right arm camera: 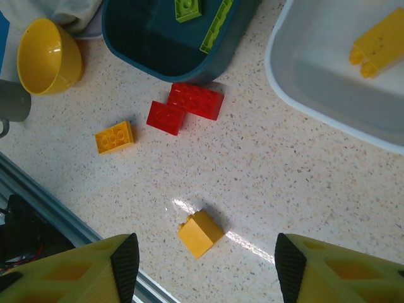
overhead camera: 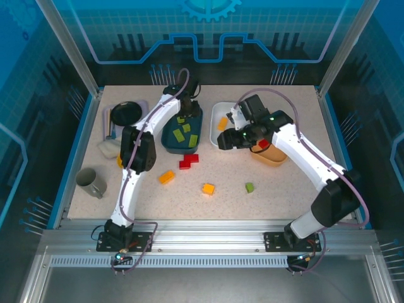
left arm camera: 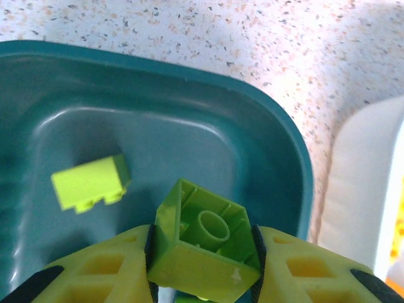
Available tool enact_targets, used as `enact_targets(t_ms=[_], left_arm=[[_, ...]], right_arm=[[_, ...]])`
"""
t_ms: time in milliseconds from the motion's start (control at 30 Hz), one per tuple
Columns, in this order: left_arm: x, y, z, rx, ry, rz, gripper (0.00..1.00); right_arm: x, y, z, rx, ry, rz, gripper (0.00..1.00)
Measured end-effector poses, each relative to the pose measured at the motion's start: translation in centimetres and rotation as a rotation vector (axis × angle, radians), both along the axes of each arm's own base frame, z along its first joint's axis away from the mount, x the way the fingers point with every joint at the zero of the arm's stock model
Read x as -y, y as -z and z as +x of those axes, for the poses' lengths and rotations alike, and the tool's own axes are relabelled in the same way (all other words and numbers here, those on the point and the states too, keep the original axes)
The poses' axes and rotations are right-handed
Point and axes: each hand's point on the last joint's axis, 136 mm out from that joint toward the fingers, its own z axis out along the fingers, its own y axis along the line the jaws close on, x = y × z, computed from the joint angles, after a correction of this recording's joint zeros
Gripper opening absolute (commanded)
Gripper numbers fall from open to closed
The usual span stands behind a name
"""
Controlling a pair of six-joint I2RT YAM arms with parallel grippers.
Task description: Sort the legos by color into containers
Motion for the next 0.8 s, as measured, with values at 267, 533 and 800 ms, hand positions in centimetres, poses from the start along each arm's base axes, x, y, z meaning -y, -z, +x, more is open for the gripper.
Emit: enact_targets(t_ms=[267, 533, 800], left_arm=[[-0.6, 2.0, 0.2, -0.058, -0.037, -0.046, 0.67], [-0.5, -1.1, -1.0, -0.045, -0.050, -0.096, 0.74], [-2.3, -10.3, -7.4, 0.059, -0.111, -0.188, 0.75]], right_arm=[[-1.9, 1.0, 1.0, -0.023, -0.077, -0.031, 0.62], [-5.7, 3.2, -1.2, 0.012, -0.273, -0.125, 0.71], [-8.2, 7.0, -5.8, 0.061, -0.526, -0.285, 0.85]])
